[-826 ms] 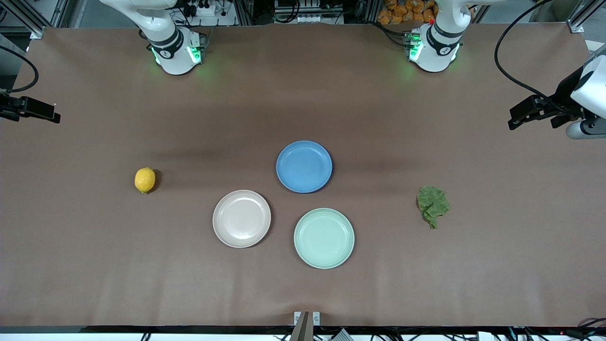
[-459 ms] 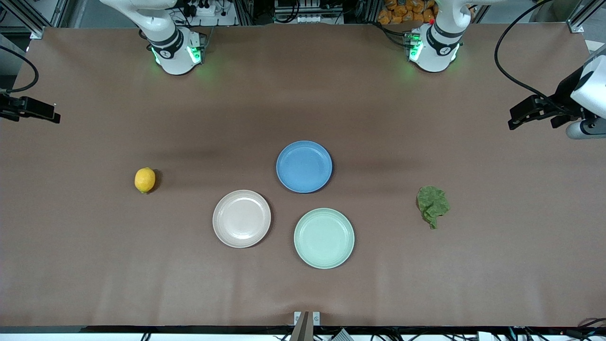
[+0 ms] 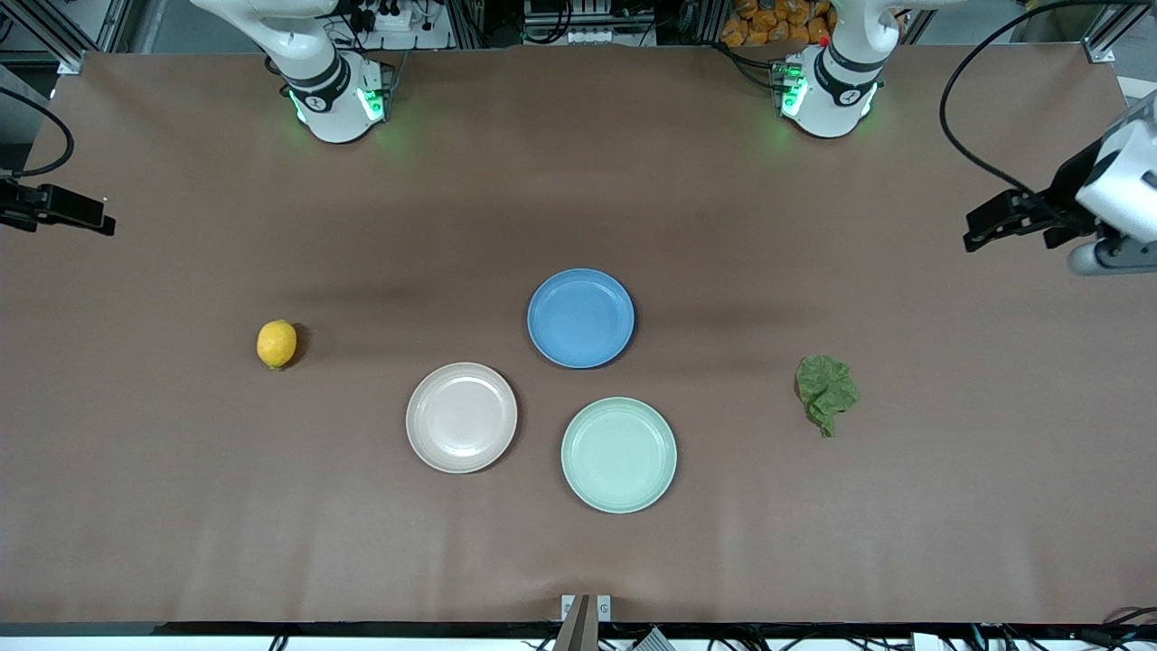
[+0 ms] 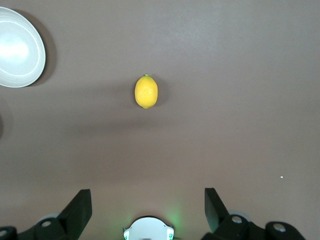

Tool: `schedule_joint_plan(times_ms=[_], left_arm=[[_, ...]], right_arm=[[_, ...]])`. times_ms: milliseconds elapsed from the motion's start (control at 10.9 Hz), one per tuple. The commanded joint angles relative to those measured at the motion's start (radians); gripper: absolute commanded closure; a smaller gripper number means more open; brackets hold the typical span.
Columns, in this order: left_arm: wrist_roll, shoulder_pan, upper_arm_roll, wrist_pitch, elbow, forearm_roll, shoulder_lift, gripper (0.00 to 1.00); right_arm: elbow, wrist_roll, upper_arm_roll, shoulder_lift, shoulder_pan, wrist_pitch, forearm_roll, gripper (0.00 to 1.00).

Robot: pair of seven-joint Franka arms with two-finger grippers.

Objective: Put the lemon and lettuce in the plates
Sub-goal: 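Reach the left gripper down to the green lettuce leaf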

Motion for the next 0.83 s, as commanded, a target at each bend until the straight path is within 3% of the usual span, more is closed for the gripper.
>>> schedule_joint_plan(times_ms=[0, 367, 734], left_arm=[[-0.010, -0.009, -0.009, 0.048, 0.002, 0.007, 0.101, 0.00], [-0.006, -0.014, -0.051, 0.235, -0.113, 0.018, 0.177, 0.00], [-0.001, -0.008, -0.051, 0.334, -0.113, 0.021, 0.336, 0.00]], right_arm=[[0.004, 0.014, 0.018, -0.003, -0.016, -0.002, -0.013, 0.00], [0.004, 0.014, 0.018, -0.003, -0.016, -0.002, -0.012, 0.00], [0.003, 0.015, 0.018, -0.003, -0.016, -0.004, -0.007, 0.00]])
